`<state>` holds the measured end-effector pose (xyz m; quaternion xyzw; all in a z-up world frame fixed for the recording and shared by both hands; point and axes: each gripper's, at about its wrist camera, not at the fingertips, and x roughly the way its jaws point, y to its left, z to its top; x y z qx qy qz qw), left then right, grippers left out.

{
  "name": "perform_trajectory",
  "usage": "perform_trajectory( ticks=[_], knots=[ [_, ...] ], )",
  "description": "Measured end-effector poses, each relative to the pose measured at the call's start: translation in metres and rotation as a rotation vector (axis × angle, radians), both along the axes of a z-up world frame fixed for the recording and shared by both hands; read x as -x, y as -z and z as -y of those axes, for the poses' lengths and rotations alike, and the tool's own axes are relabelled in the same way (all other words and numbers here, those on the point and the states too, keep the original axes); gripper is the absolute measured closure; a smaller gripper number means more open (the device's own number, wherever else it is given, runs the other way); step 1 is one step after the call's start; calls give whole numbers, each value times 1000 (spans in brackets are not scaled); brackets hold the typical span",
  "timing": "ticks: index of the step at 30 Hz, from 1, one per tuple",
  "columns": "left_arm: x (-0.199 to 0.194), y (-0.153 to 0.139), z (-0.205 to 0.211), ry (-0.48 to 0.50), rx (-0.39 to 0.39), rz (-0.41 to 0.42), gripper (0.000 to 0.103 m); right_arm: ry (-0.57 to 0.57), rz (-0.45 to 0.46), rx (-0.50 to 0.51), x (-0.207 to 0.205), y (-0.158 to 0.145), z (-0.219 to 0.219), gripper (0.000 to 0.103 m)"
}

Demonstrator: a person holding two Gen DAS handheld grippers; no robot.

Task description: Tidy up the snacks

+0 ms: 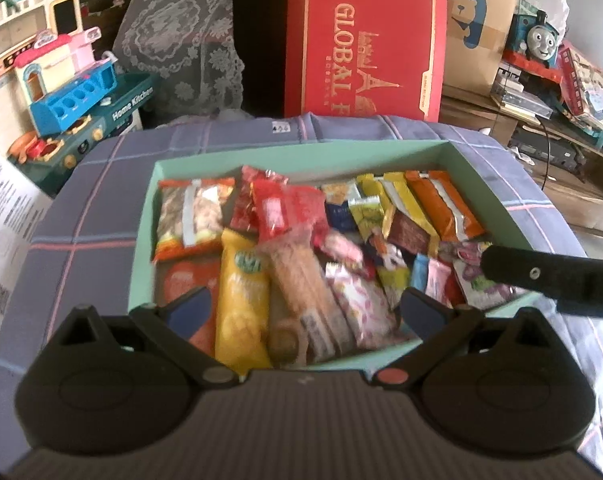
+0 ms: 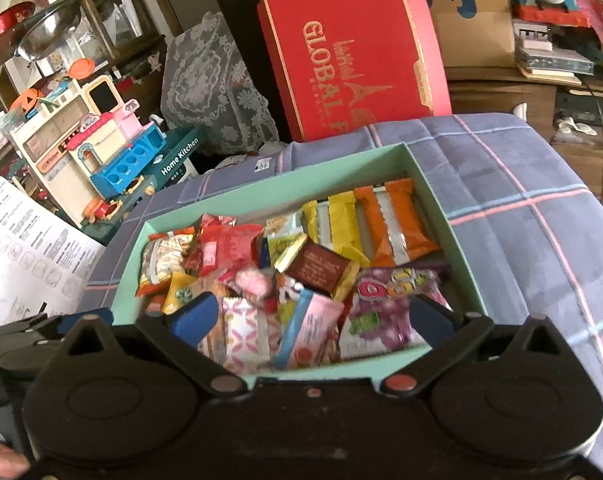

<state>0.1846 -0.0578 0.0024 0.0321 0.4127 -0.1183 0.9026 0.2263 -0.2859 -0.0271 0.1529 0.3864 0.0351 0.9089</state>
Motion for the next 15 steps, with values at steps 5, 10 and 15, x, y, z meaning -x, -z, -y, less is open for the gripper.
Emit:
perform_trajectory(
  ticks=[5, 10, 15],
  knots=[
    [29, -1, -16, -31, 12, -15, 0, 7, -12, -1, 29, -4, 1, 0],
    [55, 5, -31, -67, -1, -35, 0, 3, -42, 20, 54, -2, -2, 0],
    [74, 11, -47, -111, -14, -53, 0, -4, -71, 54, 73, 2, -8, 0]
  ],
)
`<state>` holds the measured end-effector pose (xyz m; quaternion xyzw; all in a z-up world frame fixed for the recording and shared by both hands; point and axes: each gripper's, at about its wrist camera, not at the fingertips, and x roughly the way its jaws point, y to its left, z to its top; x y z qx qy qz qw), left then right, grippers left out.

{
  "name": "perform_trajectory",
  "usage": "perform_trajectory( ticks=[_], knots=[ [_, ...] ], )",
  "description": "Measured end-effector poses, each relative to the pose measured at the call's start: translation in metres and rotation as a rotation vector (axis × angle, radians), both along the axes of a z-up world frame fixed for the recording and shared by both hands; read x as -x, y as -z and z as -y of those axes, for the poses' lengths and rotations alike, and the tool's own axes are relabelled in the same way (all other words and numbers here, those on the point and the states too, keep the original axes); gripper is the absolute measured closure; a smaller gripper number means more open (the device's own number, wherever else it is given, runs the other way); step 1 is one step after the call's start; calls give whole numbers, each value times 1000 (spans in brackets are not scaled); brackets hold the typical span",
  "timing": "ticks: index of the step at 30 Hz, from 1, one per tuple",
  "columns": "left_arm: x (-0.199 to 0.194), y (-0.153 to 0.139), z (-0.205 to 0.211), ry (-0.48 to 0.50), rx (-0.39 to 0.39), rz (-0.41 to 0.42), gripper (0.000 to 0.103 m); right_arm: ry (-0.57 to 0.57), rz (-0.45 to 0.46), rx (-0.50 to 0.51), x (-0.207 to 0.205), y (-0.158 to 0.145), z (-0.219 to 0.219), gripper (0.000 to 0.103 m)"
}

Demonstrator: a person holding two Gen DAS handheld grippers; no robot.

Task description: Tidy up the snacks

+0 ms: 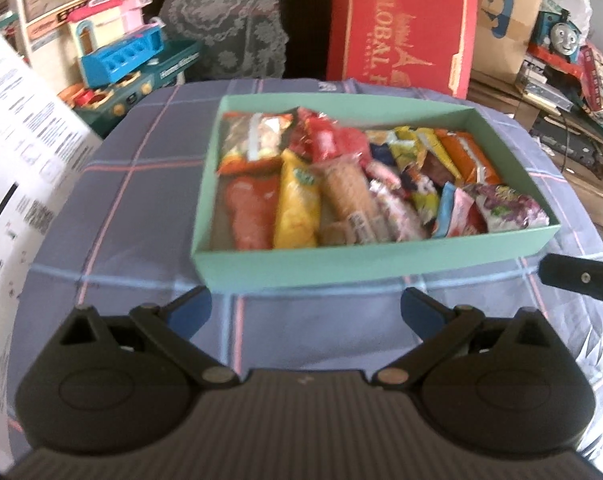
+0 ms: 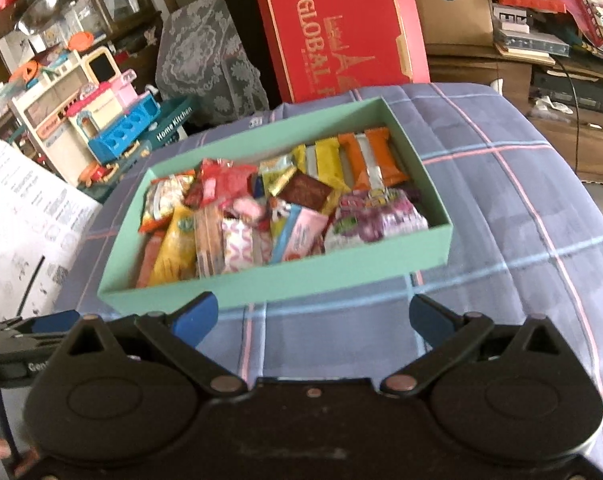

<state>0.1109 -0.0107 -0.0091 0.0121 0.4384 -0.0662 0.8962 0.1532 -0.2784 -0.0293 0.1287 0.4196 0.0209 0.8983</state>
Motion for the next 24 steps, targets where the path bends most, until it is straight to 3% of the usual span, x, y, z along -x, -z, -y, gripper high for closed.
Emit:
perform_trajectory(
  ticks=[24],
  knots=[
    [34, 15, -13, -31, -20, -34, 0, 19, -66, 41, 34, 16, 4, 0]
  ],
)
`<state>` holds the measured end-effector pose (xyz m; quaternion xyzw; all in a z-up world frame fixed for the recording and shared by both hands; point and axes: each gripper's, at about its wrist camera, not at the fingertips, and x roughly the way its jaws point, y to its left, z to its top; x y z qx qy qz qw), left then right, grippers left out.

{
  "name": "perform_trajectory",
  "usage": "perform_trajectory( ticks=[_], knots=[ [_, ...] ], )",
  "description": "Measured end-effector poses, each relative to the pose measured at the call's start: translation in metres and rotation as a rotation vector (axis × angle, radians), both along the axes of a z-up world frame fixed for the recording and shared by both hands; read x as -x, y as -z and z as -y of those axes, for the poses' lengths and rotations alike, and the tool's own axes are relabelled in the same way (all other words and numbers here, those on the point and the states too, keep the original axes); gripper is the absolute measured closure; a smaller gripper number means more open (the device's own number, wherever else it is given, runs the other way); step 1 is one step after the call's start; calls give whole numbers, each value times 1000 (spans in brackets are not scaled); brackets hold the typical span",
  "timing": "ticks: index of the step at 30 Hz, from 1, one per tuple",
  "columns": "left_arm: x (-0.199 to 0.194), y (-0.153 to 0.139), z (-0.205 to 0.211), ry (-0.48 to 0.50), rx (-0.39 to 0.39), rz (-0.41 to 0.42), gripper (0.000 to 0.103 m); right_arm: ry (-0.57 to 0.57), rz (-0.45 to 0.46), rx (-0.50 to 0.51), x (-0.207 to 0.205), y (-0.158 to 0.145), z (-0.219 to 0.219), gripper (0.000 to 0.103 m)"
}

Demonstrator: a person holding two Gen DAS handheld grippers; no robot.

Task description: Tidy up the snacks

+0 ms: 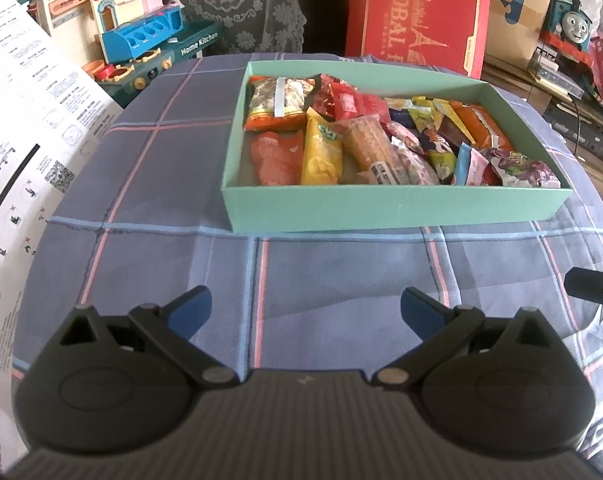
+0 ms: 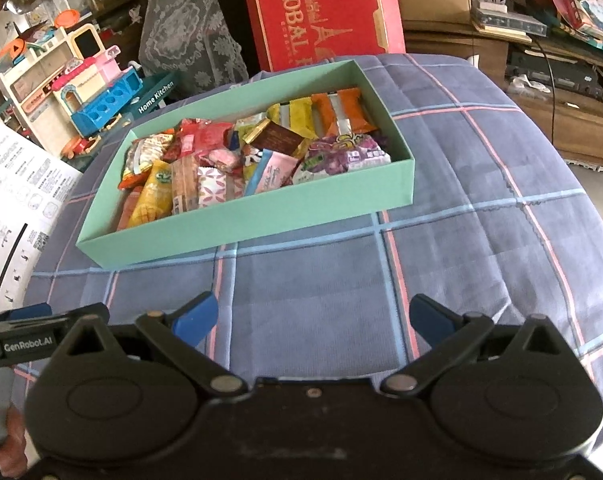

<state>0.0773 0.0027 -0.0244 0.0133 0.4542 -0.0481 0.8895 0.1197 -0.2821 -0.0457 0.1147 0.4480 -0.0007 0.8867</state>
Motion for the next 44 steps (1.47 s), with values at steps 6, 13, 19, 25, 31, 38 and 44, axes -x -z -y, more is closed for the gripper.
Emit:
perform_trajectory(
  ticks=[6, 13, 19, 25, 31, 38, 44],
  knots=[
    [-1, 2, -4, -8, 1, -8, 0, -7, -8, 4, -1, 2, -2, 0],
    [-2, 3, -6, -14, 3, -12, 0, -12, -15, 8, -4, 4, -2, 0],
    [-4, 4, -8, -21, 9, -20, 0, -19, -31, 12, -6, 5, -3, 0],
    [-5, 4, -9, -26, 14, -16, 0, -22, -34, 13, -7, 5, -4, 0],
    [-4, 2, -12, -39, 4, -2, 0, -21, -36, 14, -8, 5, -5, 0],
    [-4, 2, -14, -41, 15, -9, 0, -17, -44, 13, -10, 4, -6, 0],
    [-3, 0, -13, -39, 4, -3, 0, -19, -42, 17, -10, 3, -7, 0]
  ],
)
